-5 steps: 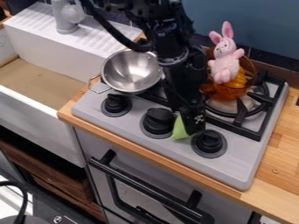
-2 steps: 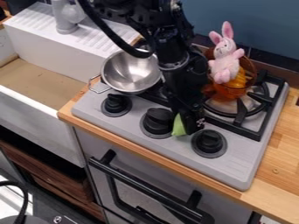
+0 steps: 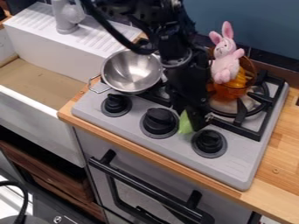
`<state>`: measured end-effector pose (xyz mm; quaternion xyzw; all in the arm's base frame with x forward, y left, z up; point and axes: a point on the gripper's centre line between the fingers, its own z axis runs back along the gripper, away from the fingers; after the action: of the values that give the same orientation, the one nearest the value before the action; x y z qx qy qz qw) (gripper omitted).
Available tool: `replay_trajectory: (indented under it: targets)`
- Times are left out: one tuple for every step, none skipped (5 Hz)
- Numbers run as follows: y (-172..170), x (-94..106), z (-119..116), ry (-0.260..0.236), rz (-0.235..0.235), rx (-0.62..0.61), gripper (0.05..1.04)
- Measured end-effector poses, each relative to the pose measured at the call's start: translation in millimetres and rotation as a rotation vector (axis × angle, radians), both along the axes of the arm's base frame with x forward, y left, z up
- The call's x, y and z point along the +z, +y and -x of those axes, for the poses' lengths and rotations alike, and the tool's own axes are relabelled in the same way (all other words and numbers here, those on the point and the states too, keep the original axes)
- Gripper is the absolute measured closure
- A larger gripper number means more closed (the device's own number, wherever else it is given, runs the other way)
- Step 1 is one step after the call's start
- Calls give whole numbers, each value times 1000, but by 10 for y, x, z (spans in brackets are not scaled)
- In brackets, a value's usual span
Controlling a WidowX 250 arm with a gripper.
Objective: Move the green object inside the silver bow
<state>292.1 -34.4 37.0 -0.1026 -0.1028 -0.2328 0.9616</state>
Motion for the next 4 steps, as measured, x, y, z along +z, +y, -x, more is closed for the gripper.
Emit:
replay_trajectory:
  targets:
    - [110, 223, -94, -11, 9, 116, 410]
    - [259, 297, -168, -1, -33, 250, 410]
    - [493, 302, -193, -6, -88, 369, 410]
    - [718, 399, -263, -27, -84, 423, 410]
